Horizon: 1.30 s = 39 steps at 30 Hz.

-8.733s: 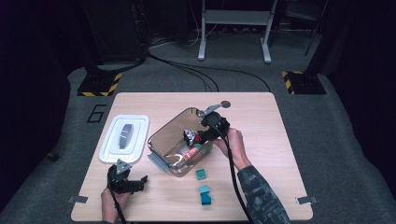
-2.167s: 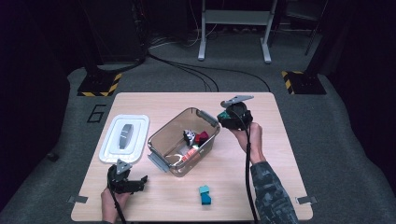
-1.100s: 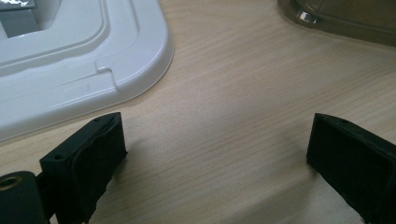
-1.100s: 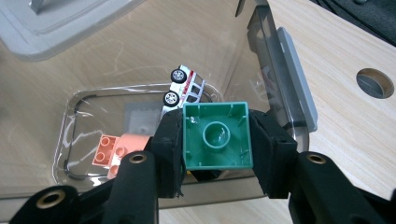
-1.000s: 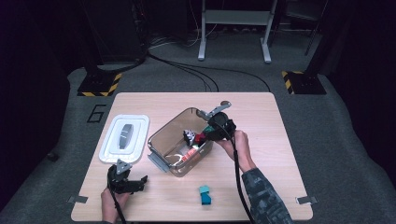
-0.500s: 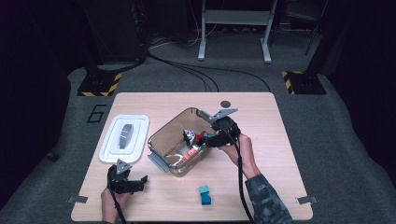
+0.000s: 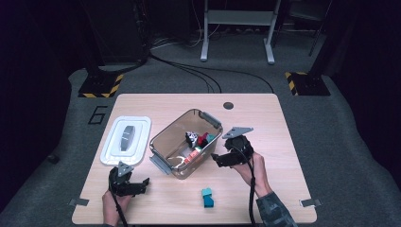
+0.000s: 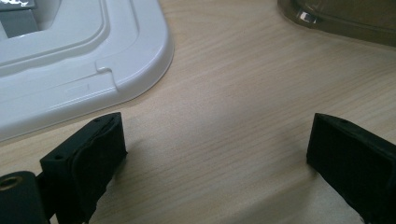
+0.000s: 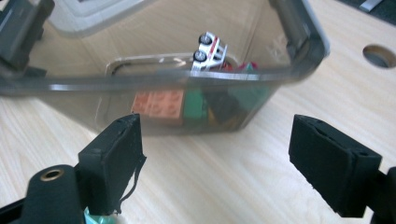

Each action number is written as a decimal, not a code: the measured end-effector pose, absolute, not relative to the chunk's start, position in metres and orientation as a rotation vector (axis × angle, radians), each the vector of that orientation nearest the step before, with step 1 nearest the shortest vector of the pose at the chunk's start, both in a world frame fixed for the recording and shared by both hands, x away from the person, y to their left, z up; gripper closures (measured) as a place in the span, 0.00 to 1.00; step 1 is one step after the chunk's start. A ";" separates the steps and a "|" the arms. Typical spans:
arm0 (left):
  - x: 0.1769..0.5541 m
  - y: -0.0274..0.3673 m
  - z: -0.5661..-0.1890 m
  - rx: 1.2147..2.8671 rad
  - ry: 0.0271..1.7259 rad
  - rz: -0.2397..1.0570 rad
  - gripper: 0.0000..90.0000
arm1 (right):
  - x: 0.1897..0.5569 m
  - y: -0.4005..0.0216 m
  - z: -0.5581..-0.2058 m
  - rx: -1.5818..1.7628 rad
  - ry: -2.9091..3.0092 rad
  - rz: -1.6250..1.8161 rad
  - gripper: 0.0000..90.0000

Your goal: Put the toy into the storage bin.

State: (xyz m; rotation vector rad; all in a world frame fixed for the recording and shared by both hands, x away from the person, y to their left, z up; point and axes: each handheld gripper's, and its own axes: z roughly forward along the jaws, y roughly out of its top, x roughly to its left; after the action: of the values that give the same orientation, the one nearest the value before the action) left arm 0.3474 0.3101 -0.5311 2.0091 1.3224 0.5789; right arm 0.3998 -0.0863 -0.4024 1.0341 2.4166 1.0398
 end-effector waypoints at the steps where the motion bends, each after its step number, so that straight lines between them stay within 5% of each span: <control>1: 0.347 0.310 -0.531 2.009 1.322 0.578 0.05 | 0.397 -0.088 -0.406 1.044 2.418 1.043 0.18; 15: 0.347 0.310 -0.531 2.009 1.323 0.580 0.05 | 0.369 -0.085 -0.467 1.068 2.542 1.054 0.18; 39: 0.347 0.310 -0.531 2.010 1.323 0.580 0.05 | 0.349 -0.054 -0.496 1.074 2.626 0.934 0.20</control>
State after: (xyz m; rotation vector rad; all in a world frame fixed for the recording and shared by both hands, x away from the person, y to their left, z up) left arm 0.3474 0.3101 -0.5310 2.0096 1.3229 0.5795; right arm 0.3491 -0.0542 -0.4960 1.0735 2.6258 0.9345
